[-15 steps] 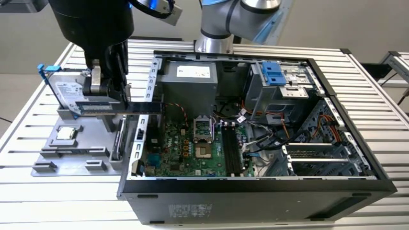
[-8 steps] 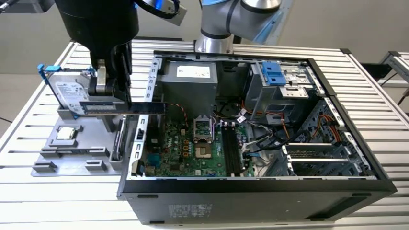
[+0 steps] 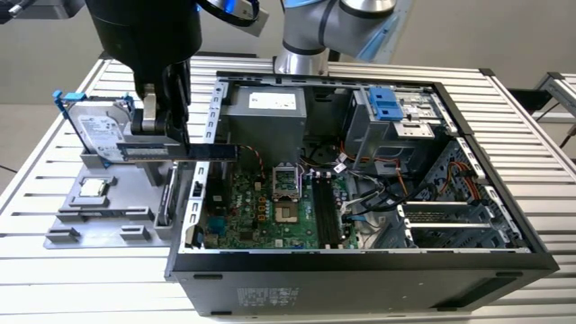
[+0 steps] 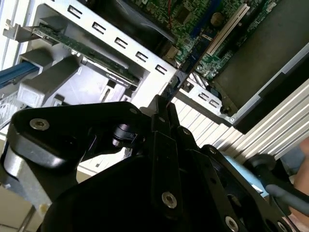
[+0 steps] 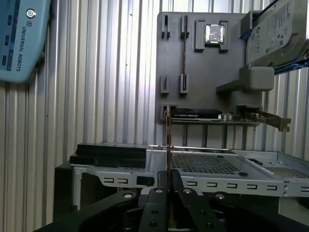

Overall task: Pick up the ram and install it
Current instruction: 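Pick up the ram and move it above insertion slot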

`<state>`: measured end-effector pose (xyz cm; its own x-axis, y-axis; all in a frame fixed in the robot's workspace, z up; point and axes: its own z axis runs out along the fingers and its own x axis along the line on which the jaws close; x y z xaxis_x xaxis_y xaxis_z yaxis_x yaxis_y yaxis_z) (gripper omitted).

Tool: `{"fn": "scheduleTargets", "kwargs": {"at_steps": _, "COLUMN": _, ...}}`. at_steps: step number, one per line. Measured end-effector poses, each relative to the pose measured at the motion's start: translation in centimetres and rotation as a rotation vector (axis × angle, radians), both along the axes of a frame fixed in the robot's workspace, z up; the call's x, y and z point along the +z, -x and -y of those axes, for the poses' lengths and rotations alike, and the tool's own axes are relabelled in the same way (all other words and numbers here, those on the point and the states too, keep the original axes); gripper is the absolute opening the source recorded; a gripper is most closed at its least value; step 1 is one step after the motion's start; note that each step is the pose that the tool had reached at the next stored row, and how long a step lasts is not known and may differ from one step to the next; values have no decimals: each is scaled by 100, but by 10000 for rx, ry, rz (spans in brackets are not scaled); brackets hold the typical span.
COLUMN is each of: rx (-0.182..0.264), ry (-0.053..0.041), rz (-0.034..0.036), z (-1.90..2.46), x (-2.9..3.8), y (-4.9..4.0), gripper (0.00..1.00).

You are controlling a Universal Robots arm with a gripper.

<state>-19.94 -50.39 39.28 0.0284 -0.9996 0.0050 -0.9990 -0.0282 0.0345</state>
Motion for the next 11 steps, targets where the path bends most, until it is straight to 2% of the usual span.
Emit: {"fn": "scheduleTargets", "kwargs": {"at_steps": 11, "rx": 0, "ry": 1, "rz": -1, "z": 0, "x": 0, "y": -78, "gripper": 0}}
